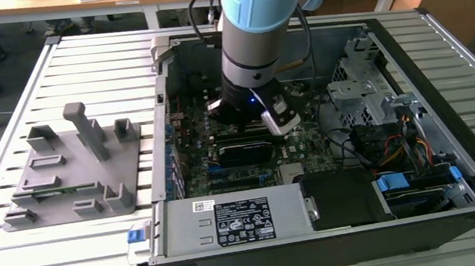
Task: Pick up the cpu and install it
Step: 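Install the second cpu locking lever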
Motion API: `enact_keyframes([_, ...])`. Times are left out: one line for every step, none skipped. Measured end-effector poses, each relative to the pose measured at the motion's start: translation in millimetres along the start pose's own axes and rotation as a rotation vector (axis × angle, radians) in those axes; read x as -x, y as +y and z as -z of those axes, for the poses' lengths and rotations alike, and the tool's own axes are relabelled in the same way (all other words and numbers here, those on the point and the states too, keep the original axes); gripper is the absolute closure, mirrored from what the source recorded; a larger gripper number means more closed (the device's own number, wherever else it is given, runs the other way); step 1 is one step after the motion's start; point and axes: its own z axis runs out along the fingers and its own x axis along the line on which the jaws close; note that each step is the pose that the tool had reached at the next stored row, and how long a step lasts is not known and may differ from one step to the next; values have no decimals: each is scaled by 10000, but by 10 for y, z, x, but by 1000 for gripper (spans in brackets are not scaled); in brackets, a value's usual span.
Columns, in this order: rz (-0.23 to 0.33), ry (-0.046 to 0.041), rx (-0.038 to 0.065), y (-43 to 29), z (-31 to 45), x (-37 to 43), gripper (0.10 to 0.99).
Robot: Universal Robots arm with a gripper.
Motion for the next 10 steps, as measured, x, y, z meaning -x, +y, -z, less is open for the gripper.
enact_keyframes([1,0,12,-2,-5,-3,980])
enact_keyframes([1,-1,29,-3,-11,-7,980])
enact_keyframes([2,-1,47,-6,-17,-10,980])
enact_keyframes([4,-1,70,-7,-23,-12,980])
enact_keyframes([6,-3,94,-9,-29,-13,980])
enact_keyframes([4,-5,116,-11,-37,-13,980])
enact_keyframes([4,-6,138,-13,-46,-14,980])
enact_keyframes([5,-7,165,-16,-55,-15,980])
enact_keyframes([7,-9,196,-19,-65,-15,980])
enact_keyframes([8,-10,221,-23,-72,-16,980])
